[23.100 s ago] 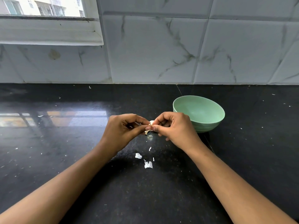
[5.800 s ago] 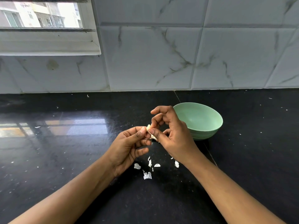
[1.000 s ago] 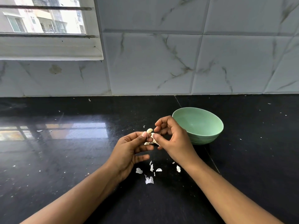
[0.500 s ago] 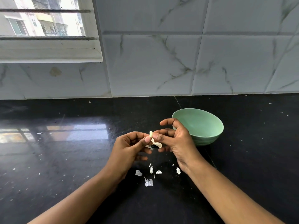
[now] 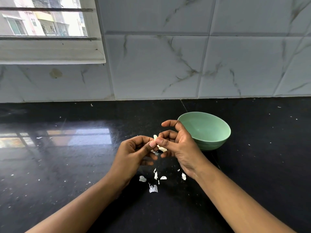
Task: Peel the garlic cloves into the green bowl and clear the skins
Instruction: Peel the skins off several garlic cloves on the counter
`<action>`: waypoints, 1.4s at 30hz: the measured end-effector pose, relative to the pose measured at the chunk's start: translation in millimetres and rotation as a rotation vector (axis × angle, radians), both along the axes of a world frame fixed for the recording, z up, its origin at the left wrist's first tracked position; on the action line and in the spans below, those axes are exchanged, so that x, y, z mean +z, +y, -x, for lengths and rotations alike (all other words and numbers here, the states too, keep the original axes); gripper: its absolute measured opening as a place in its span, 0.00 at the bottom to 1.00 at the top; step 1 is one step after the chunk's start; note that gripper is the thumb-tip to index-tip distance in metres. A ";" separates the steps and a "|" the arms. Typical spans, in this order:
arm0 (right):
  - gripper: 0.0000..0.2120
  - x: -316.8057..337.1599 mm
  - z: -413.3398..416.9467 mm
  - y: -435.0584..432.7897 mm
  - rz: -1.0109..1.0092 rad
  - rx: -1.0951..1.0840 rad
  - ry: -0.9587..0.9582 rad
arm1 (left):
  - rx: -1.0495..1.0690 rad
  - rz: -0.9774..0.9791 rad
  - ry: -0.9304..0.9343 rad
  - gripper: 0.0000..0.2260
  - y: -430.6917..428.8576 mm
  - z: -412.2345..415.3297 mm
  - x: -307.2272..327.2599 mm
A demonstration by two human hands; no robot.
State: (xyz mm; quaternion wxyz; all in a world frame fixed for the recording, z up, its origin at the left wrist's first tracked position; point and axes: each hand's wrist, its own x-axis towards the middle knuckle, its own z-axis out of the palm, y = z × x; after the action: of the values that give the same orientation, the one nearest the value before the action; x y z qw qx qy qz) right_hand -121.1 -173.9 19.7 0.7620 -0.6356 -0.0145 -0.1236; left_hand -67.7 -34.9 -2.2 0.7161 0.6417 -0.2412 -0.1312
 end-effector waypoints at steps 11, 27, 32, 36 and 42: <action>0.18 2.3 -0.4 -2.9 -0.048 -0.054 0.003 | 0.024 0.006 0.035 0.10 0.3 -2.1 0.6; 0.16 14.0 10.2 -17.2 0.828 0.032 -0.005 | 0.064 -0.173 0.016 0.05 5.4 -13.7 -1.1; 0.08 14.7 9.7 -16.1 0.616 0.163 0.053 | 0.060 -0.206 -0.038 0.10 6.8 -12.8 0.4; 0.02 15.2 8.7 -16.4 0.530 0.127 0.072 | 0.075 -0.207 -0.053 0.08 7.3 -13.6 0.3; 0.11 2.6 1.3 -19.3 0.543 -0.054 0.120 | 0.108 -0.251 -0.122 0.02 6.9 -16.1 -2.3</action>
State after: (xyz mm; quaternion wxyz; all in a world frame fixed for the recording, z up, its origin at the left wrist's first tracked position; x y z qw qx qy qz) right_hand -122.4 -193.2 22.3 0.5597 -0.8228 0.0151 -0.0976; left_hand -51.7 -28.0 -4.5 0.6202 0.7451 -0.2311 -0.0826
